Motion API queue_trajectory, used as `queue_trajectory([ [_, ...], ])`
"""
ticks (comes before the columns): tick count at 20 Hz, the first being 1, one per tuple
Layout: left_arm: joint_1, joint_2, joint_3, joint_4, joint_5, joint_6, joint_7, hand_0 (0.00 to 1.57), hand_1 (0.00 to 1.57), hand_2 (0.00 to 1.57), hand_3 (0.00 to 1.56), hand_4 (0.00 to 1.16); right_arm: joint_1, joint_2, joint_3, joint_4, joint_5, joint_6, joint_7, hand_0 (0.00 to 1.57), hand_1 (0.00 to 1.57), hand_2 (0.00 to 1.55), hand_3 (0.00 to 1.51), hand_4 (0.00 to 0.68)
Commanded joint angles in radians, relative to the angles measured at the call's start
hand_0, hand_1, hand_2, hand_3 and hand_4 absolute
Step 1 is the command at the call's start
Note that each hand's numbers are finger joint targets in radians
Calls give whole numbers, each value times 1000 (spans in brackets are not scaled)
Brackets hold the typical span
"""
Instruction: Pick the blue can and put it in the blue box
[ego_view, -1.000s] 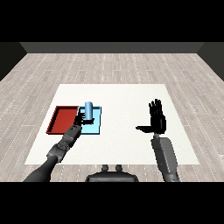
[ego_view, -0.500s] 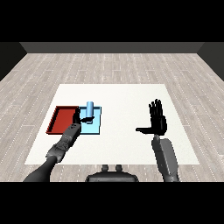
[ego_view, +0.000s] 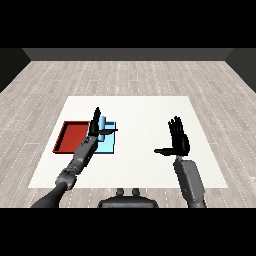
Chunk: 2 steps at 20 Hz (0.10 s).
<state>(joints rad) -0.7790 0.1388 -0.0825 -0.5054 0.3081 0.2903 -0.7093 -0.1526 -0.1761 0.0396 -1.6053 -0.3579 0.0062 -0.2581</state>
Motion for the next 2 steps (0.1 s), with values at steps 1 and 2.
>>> queue_trajectory([
  [1, 108, -13, -24, -168, 55, -230, -32, 0, 0, 0, 0, 0, 27, -13, 16, 32, 22, 24, -12, 0, 0, 0, 0, 0],
  [2, 161, 14, -25, -224, 62, -247, -53, 0, 0, 0, 0, 0, 69, -10, 37, 32, 34, 44, -35, 0, 0, 0, 0, 0],
])
